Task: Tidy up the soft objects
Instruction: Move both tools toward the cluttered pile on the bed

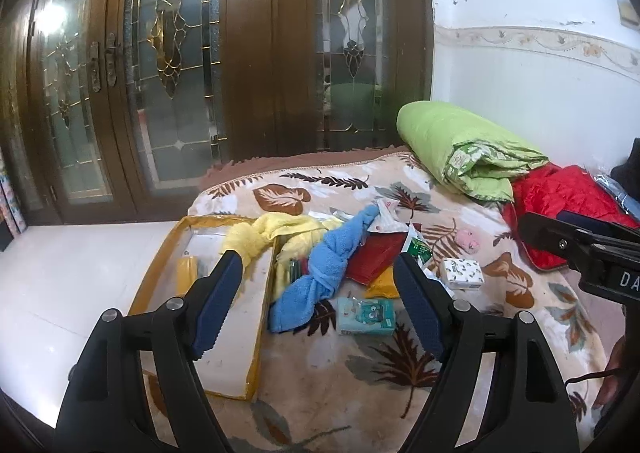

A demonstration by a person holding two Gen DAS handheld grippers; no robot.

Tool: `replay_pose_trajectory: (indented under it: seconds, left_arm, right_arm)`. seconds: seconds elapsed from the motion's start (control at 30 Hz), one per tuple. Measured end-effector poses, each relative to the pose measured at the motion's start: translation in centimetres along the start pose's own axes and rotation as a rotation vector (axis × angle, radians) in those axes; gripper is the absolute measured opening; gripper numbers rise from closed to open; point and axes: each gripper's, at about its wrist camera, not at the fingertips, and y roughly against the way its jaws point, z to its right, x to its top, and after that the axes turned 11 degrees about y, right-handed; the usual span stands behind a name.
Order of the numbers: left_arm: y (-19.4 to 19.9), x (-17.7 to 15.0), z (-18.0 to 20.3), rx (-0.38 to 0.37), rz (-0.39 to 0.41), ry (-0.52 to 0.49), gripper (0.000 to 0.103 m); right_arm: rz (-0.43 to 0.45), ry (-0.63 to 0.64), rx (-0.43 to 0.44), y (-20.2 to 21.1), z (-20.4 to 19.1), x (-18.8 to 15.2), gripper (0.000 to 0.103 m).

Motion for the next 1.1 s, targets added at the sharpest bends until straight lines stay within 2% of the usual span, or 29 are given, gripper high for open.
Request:
replay_pose_trajectory:
  seconds: [0.2, 0.37, 0.43, 0.47, 0.53, 0.63, 0.77, 0.9, 0.93, 1.0, 1.1]
  left_arm:
    - [-0.7, -0.5, 0.4, 0.046, -0.067, -0.005, 0.079]
    - [-0.1, -0.8, 0.3, 0.017, -0.056, 0.004, 0.08]
    - [-0.8, -0.8, 0.6, 0.025, -0.097, -0.011, 0.086]
    - [-1.8, -1.1, 0.9, 0.044, -0.155, -0.031, 0.086]
    - [-2.4, -1.2, 0.8, 0.061, -0.185, -0.033, 0.086]
    - [-1.4, -0.9, 0.1, 0.025, -0.137, 0.013, 0.086]
    - [-1.5, -0.4, -0.1, 0.003, -0.14, 0.038, 0.086]
    - [-1.9, 0.5, 0.0, -0.14, -0.142, 0.063, 0.086]
    - [-2.1, 0.6, 0.3, -0.157, -0.149, 0.055, 0.086]
    - [-3.1, 0.8, 1.2, -0.143, -0.185, 0.011, 0.086]
    - [-5.4, 0.8, 2.4, -0.146, -0.304, -0.032, 0.086]
  right_arm:
    - [0.02, 0.003, -0.005, 0.3, -0.2, 0.1, 0.082]
    - [0.03, 0.01, -0.007, 0.5, -0.3, 0.2, 0.082]
    - [0.035, 0.008, -0.005, 0.7, -0.3, 0.2, 0.082]
    - [0.038, 0.01, -0.006, 0.7, -0.4, 0.3, 0.082]
    - [0.036, 0.015, -0.007, 0.7, -0.6, 0.3, 0.082]
    - [0.035, 0.026, -0.011, 0.7, -0.6, 0.4, 0.082]
    - [0.027, 0.012, -0.01, 0.5, -0.2, 0.4, 0.082]
    - [0.026, 0.021, -0.022, 0.5, -0.1, 0.4, 0.082]
    - [0.025, 0.024, -0.028, 0.5, 0.1, 0.5, 0.082]
    - [0.018, 0.027, -0.037, 0.3, 0.4, 0.6, 0.082]
    - [-0.002, 0.034, -0.046, -0.4, 0.9, 0.9, 0.082]
